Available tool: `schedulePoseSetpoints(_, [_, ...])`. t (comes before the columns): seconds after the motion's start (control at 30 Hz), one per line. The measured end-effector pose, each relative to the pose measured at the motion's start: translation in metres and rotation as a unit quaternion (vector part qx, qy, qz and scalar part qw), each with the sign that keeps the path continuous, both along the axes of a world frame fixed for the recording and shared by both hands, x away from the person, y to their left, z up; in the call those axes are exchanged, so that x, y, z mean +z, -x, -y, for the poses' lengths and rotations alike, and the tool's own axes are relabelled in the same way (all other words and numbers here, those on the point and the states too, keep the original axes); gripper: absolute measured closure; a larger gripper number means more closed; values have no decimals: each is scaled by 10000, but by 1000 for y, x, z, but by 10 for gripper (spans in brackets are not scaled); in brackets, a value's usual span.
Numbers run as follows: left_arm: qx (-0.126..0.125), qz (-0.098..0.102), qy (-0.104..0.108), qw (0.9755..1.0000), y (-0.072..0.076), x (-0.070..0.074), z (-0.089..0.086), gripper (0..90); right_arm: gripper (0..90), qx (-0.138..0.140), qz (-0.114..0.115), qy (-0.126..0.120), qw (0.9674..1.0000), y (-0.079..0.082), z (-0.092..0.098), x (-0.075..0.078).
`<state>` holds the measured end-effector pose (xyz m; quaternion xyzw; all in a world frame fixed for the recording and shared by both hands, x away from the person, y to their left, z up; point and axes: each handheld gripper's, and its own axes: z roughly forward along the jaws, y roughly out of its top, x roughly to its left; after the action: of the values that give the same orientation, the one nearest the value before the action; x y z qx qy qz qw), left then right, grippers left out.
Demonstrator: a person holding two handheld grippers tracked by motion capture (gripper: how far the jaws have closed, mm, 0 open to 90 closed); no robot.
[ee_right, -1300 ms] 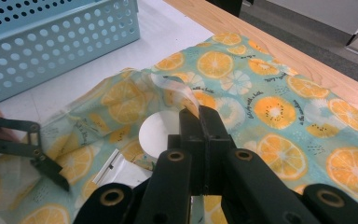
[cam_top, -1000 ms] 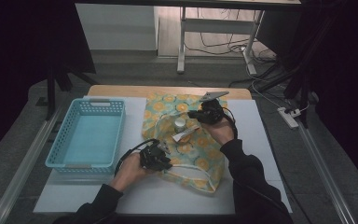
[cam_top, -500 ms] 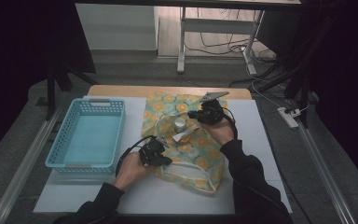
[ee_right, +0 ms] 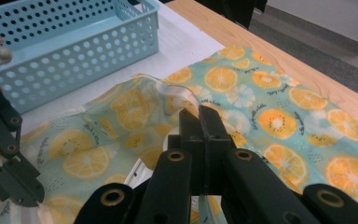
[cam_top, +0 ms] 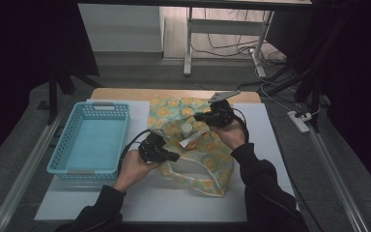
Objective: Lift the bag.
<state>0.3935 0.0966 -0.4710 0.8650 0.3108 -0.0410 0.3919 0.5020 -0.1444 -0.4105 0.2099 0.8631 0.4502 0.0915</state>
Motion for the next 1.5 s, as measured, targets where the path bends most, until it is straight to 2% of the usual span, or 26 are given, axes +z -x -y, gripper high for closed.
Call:
schedulePoseSetpoints(0.23, [66,245,305,9992,-3,29,-6,900,900,83,83,-14,9999,5,-3,14])
schedulePoseSetpoints(0.37, [103,371,402,9984,-6,45,-10,900,900,125,110,-27,9999,6,-4,19])
schedulePoseSetpoints(0.77, [252,444,768,9957,-19,77,-21,900,900,198,166,-67,9996,12,-5,38])
schedulePoseSetpoints(0.93, [298,574,765,9950,-22,93,-23,900,900,216,213,-90,9995,14,-4,47])
schedulePoseSetpoints(1.2, [313,705,974,9923,-29,115,-27,900,900,274,285,-111,9992,18,-8,61])
schedulePoseSetpoints(1.33, [356,783,953,9917,-32,126,-28,900,900,295,326,-148,9989,19,-9,69])
schedulePoseSetpoints(1.5, [416,927,1003,9898,-34,144,-31,900,900,339,379,-196,9985,21,-11,80])
